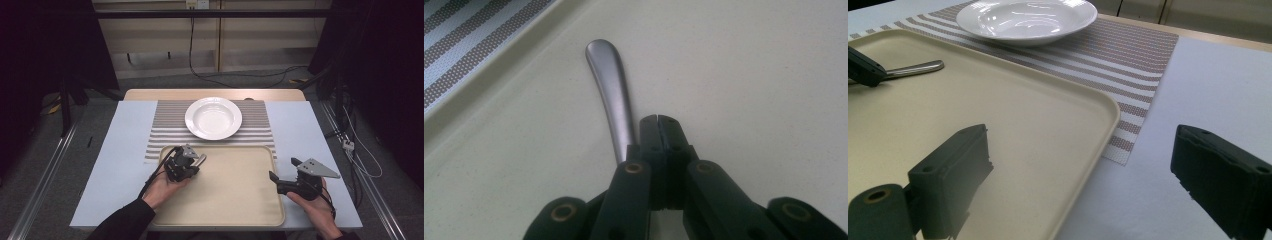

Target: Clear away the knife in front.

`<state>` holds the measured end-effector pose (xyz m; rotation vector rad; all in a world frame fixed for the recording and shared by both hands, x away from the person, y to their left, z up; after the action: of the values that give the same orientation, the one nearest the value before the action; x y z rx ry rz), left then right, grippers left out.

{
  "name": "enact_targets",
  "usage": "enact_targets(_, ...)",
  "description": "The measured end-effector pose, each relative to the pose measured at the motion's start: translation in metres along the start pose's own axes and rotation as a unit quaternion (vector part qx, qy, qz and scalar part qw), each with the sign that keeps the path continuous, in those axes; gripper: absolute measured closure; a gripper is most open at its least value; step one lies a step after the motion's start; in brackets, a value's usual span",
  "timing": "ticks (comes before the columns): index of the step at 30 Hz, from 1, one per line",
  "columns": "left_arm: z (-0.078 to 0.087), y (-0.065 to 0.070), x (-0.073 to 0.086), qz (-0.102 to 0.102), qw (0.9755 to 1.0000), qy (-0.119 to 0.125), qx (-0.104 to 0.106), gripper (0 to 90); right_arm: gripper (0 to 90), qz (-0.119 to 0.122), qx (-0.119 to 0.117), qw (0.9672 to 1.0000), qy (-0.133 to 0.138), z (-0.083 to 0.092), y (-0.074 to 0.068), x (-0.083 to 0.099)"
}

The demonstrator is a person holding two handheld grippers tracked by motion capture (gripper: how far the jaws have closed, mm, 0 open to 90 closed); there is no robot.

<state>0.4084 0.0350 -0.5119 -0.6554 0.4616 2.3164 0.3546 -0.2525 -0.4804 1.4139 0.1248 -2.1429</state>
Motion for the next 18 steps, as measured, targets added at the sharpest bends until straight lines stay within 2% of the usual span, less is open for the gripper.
enact_targets(1,0.0,0.0,0.001,0.002,0.9999,-0.002,0.012,90.0,8.7,0.0,0.0,1.0,0.0,0.0,0.0,0.0)
enact_targets(3,0.0,-0.002,0.0,-0.004,1.0,0.0,0.009,90.0,8.7,0.0,0.0,1.0,0.0,0.0,0.0,0.0)
enact_targets(5,0.001,-0.003,0.001,0.002,0.9997,0.0,0.023,90.0,8.7,0.0,0.0,1.0,0.0,0.0,0.0,0.0)
enact_targets(7,0.001,-0.004,0.001,0.001,0.9998,-0.005,0.018,90.0,8.7,0.0,0.0,1.0,0.0,0.0,0.0,0.0)
enact_targets(9,0.003,-0.007,0.002,0.012,0.9998,-0.015,0.011,90.0,8.7,0.001,0.0,1.0,0.0,0.0,0.0,0.0)
enact_targets(10,0.003,-0.008,0.002,0.011,0.9998,-0.016,0.007,90.0,8.7,0.0,0.0,1.0,0.0,0.0,0.0,0.0)
enact_targets(18,0.007,-0.013,0.005,0.018,0.9995,-0.026,0.007,90.0,8.7,0.0,0.0,1.0,0.0,0.0,0.0,0.0)
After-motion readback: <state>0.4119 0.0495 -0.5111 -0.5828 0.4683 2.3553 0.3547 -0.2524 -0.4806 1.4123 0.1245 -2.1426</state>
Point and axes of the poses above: each handheld gripper's, and its own axes: z roughly backward along the jaws, x roughly out of its underside, y roughly to its right, the point moved 9 cm from there along -z, roughly forward along the jaws, and after that the axes turned 15 degrees about z, right-handed, at the moved point
